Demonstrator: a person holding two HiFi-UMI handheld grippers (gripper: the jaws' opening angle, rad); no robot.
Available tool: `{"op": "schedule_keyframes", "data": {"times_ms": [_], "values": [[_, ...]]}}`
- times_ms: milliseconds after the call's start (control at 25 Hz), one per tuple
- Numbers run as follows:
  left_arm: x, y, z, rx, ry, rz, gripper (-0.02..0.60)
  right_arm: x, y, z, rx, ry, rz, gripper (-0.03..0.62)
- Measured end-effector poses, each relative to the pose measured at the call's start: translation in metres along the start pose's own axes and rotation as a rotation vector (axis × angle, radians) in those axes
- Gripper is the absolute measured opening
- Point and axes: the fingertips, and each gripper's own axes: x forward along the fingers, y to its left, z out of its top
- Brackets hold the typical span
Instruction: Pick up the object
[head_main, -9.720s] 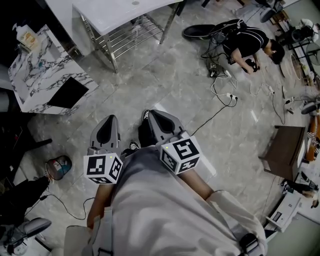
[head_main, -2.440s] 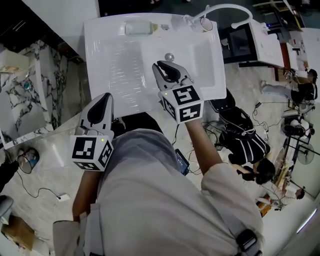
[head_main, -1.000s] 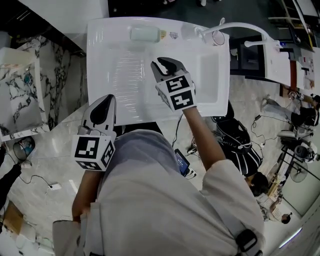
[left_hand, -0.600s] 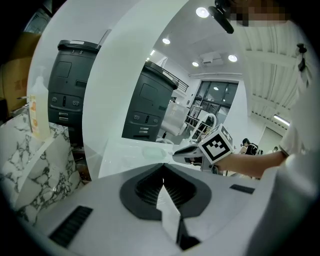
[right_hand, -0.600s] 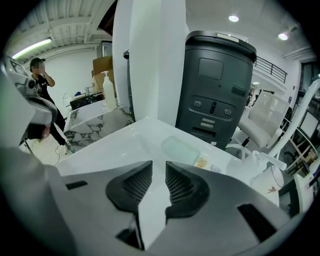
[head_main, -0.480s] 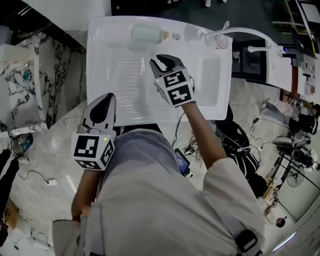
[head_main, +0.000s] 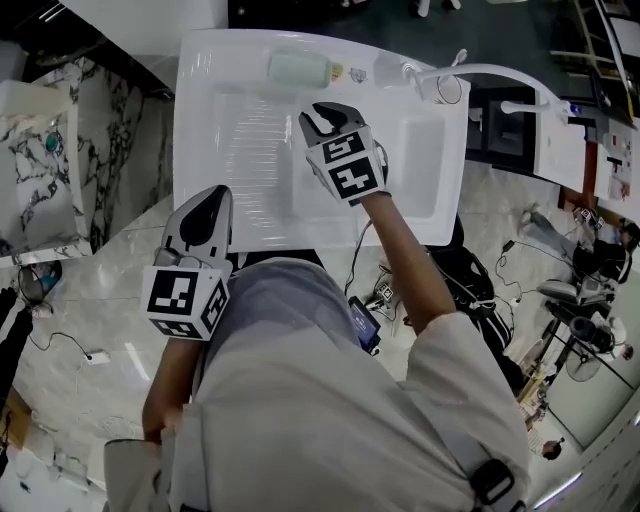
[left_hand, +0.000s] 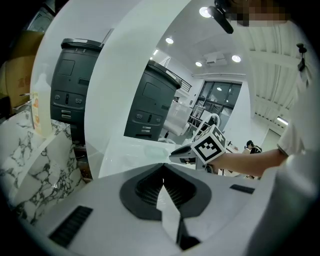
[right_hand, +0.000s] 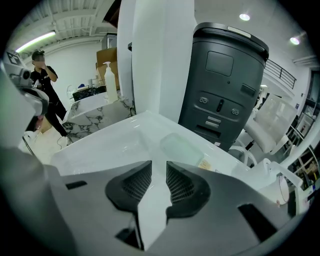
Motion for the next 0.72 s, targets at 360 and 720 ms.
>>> {"op": "schedule_keyframes", "data": {"times_ms": [360, 720], "values": [[0.004, 0.000, 0.004, -0.041, -0.008, -0.008, 0.006, 0.022, -0.005, 0.004, -0.092, 0.040, 0.008, 0.092], [0.008, 0.007, -0.005, -0.056, 0.018, 0.002, 0.006, 0.044, -0.014, 0.004, -0.284, 0.093, -0.041, 0.092]]}}
